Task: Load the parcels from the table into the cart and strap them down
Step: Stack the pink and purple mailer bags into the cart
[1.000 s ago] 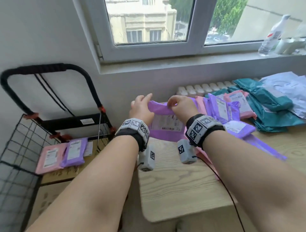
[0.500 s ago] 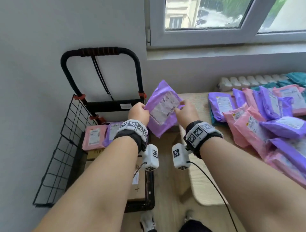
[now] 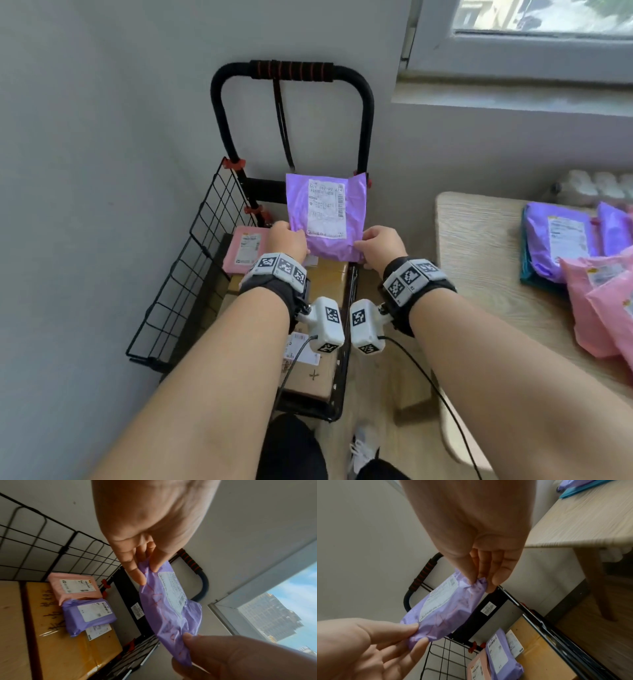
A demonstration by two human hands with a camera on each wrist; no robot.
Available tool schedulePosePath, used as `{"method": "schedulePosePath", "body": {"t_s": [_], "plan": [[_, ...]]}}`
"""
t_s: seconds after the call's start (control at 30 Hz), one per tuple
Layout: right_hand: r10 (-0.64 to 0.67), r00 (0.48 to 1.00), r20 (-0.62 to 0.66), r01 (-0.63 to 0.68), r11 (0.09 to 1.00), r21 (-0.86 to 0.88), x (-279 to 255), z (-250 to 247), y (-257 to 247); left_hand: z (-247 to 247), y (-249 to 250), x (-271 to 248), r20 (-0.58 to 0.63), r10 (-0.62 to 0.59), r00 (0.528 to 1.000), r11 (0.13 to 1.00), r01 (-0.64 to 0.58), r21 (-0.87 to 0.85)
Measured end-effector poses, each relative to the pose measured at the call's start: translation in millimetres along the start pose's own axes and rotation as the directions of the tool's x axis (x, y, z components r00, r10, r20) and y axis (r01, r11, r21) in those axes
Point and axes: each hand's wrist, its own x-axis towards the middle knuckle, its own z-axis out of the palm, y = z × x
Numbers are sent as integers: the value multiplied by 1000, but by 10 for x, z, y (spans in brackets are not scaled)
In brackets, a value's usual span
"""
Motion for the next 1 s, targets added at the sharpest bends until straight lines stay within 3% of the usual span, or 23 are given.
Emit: {"method": "schedulePosePath", "body": {"t_s": [0.2,0.3,0.5,0.7,0.87,1.0], "plan": [[51,994,101,-46,997,-54,273,536,-97,-170,-422,412,-84,-75,994,995,81,63],[138,987,82,-133,989,-64,515,813,-97,-201,-509,705,-106,-92,990,987,104,118],[341,940,-17,-342,939,-40,1148,1353,159,58,-876,1453,164,-73,984,960,24,280],[483,858,-173,-501,862,-79,1606,1528,482,453,-1137,1805,448,-70,891,943,-87,321],[461,862,-210,-470,883,8,1791,1620,767,802,-1351,2001,561,-95,822,901,-168,399],[517,842,-157,-505,856,108,1903,1697,959,1013,-1507,2176,615,-122,779,790,-299,536]]}}
